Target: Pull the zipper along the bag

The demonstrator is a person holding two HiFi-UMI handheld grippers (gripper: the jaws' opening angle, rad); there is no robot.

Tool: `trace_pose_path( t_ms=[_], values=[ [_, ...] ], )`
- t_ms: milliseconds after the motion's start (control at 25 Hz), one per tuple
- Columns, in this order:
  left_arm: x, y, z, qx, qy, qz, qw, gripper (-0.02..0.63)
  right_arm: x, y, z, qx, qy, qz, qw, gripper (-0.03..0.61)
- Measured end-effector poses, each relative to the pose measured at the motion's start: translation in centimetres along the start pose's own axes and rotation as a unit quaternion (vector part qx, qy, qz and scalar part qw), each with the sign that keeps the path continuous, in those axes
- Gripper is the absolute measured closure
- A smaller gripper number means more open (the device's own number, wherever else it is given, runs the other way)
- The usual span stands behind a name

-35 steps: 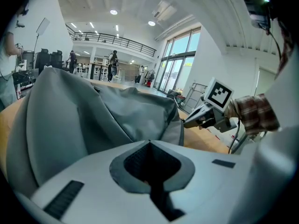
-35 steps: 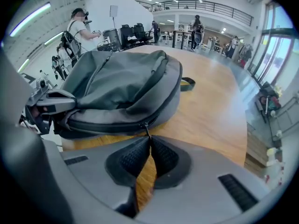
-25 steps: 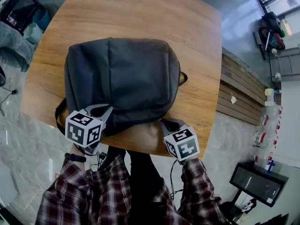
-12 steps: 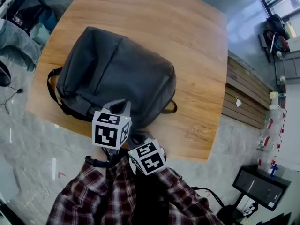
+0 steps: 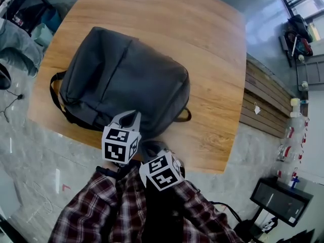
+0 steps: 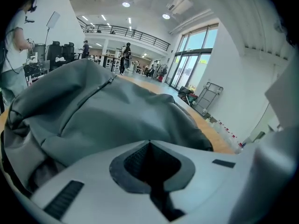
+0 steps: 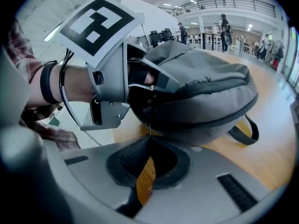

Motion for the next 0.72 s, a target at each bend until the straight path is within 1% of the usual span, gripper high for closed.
trace_pose_path(
  t_ms=[120,200,280,400,480,600,720],
  values=[
    [0.0,0.0,0.0,-0.003,0.0,-0.004,1.0,0.606,-0.7,-2.1,0.7,-0.033,0.007,0.024,0.999,0.568],
    [-0.1,-0.1,0.0,-0.002,0.0,-0.01,1.0,0.606,-1.5,-4.3,1.3,-0.058,0.008,0.027,0.998,0.568],
    [-0.2,-0.2,-0.1,-0.001,0.0,-0.016,0.9999,0.606,-1.9,-6.6,1.9,-0.086,0.008,0.041,0.995,0.568],
    [-0.3,-0.1,0.0,-0.003,0.001,-0.022,0.9998,0.606,-1.4,-10.1,2.6,-0.13,0.004,0.06,0.99,0.568],
    [-0.4,-0.2,0.0,-0.008,0.003,-0.023,0.9997,0.606,-0.8,-13.1,3.2,-0.154,0.0,0.055,0.987,0.568],
    [-0.5,-0.2,0.1,-0.015,0.006,-0.026,0.9995,0.606,0.0,-16.7,3.5,-0.176,-0.002,0.059,0.983,0.566],
    [-0.7,-0.2,0.1,-0.017,0.007,-0.032,0.9993,0.606,0.8,-18.9,3.1,-0.192,0.0,0.068,0.979,0.566]
  ],
)
Point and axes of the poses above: the fingertips, and each gripper's own axes: z backward along the fingers, y to its left, x out of its top, the point moved 1 cm from there along z, backward along the fingers, and after that the axes turned 7 degrees about -x, right-handed, at the moved point
